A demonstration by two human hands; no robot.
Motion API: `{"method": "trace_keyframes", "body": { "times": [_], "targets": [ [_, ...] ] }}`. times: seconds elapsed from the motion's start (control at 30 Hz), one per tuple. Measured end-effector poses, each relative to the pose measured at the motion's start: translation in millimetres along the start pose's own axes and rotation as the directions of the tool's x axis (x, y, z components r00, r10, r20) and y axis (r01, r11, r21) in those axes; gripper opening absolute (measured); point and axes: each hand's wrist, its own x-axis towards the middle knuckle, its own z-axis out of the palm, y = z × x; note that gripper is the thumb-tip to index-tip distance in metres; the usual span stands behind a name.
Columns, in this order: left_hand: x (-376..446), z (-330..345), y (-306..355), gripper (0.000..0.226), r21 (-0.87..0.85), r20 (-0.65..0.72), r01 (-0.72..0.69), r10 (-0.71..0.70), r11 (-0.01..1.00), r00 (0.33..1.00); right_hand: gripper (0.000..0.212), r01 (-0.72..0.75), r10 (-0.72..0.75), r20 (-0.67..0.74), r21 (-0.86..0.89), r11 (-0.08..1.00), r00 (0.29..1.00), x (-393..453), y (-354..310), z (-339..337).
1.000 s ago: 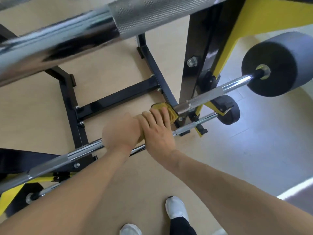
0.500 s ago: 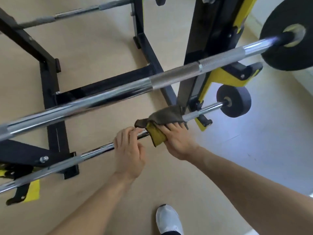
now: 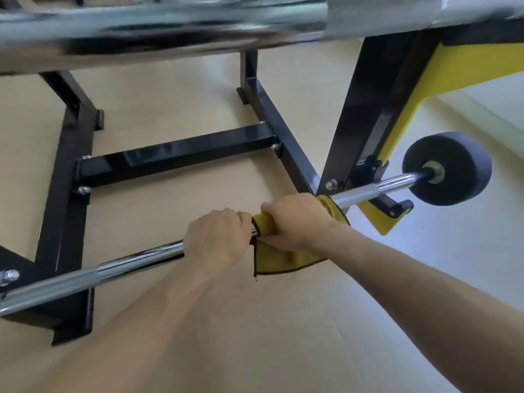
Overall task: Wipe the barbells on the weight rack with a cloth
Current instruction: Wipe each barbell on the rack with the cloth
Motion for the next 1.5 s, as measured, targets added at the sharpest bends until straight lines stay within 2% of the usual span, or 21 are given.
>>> {"method": "trace_keyframes", "body": {
  "times": [0.07, 0.13, 0.2, 0.27, 0.37, 0.4, 0.43, 0.53, 0.6, 0.63, 0.7, 0.77, 0.83, 0.9, 0.97, 1.03, 1.13, 1.2, 1.3, 1.4, 1.5],
  "targets": [
    [0, 2, -2, 0.013, 0.036, -0.009, -0.035, 0.035, 0.999, 0.999, 0.036, 0.022, -0.018, -0.104, 0.041, 0.999, 0.994, -5, 5, 7],
    [0, 1, -3, 0.02, -0.019, -0.017, 0.01, -0.011, 1.0, 1.0, 0.038, -0.023, 0.026, -0.134, 0.02, 1.0, 0.991, -17, 28, 11],
    [-1, 1, -3, 0.024, -0.083, -0.003, 0.056, -0.057, 0.995, 0.998, 0.04, -0.196, 0.195, -0.049, -0.018, 0.98, 0.98, -30, 65, 8],
    [-3, 2, 0, 0.026, -0.118, 0.01, 0.087, -0.086, 0.989, 0.996, 0.037, -0.379, 0.38, -0.021, 0.02, 0.925, 0.925, -43, 91, 4],
    [-2, 1, 1, 0.033, -0.146, -0.01, 0.149, -0.152, 0.978, 0.988, 0.035, -0.519, 0.508, -0.289, 0.046, 0.854, 0.811, -39, 73, 22],
    [-2, 0, 3, 0.034, -0.16, -0.02, 0.16, -0.165, 0.974, 0.986, 0.032, -0.526, 0.518, -0.377, 0.091, 0.846, 0.768, -32, 52, 30],
    [-3, 0, 3, 0.035, -0.172, -0.029, 0.166, -0.174, 0.971, 0.984, 0.029, -0.48, 0.491, -0.432, 0.144, 0.865, 0.756, -24, 27, 35],
    [-5, 3, 1, 0.04, -0.165, -0.079, 0.138, -0.153, 0.977, 0.985, 0.02, -0.19, 0.273, -0.485, 0.214, 0.958, 0.831, -14, -20, 42],
    [-4, 6, -2, 0.036, -0.148, -0.09, 0.1, -0.114, 0.984, 0.989, 0.028, -0.028, 0.099, -0.497, 0.149, 0.988, 0.862, -20, -5, 44],
    [-3, 7, -3, 0.033, -0.143, -0.082, 0.094, -0.106, 0.985, 0.991, 0.032, -0.009, 0.053, -0.476, 0.094, 0.996, 0.878, -25, 14, 46],
    [-2, 7, -3, 0.033, -0.166, -0.055, 0.12, -0.131, 0.979, 0.99, 0.03, -0.13, 0.119, -0.41, 0.002, 0.992, 0.904, -37, 55, 42],
    [-2, 8, -3, 0.035, -0.172, -0.039, 0.133, -0.142, 0.976, 0.989, 0.027, -0.331, 0.305, -0.35, -0.014, 0.944, 0.886, -45, 87, 38],
    [-2, 9, -2, 0.035, -0.146, -0.045, 0.135, -0.142, 0.98, 0.989, 0.027, -0.471, 0.465, -0.358, 0.074, 0.879, 0.81, -45, 90, 37],
    [-3, 10, -1, 0.036, -0.115, -0.055, 0.135, -0.142, 0.984, 0.988, 0.025, -0.561, 0.567, -0.407, 0.149, 0.815, 0.716, -35, 64, 39],
    [-1, 11, 0, 0.037, -0.108, -0.081, 0.147, -0.156, 0.983, 0.984, 0.022, -0.485, 0.509, -0.488, 0.187, 0.854, 0.709, -17, 12, 44],
    [-3, 10, 0, 0.038, -0.113, -0.125, 0.135, -0.149, 0.984, 0.981, 0.02, -0.333, 0.391, -0.495, 0.204, 0.921, 0.776, -5, -42, 49],
    [-4, 8, -2, 0.043, -0.12, -0.134, 0.115, -0.131, 0.986, 0.982, 0.02, -0.16, 0.224, -0.477, 0.171, 0.972, 0.85, -8, -42, 47],
    [-4, 11, -4, 0.048, -0.089, -0.12, 0.073, -0.083, 0.993, 0.989, 0.023, -0.212, 0.241, -0.45, 0.113, 0.971, 0.86, -28, 12, 46],
    [-1, 13, -5, 0.081, -0.015, -0.106, 0.024, -0.026, 1.0, 0.994, 0.026, -0.488, 0.499, -0.362, 0.129, 0.863, 0.788, -55, 85, 36],
    [-1, 12, -2, 0.085, 0.023, -0.086, 0.048, -0.046, 0.999, 0.995, 0.024, -0.575, 0.598, -0.398, 0.191, 0.795, 0.696, -41, 65, 41],
    [-1, 13, -1, 0.093, 0.003, -0.092, 0.039, -0.038, 0.999, 0.995, 0.021, -0.456, 0.526, -0.527, 0.27, 0.848, 0.667, -23, 7, 55]
  ]
}}
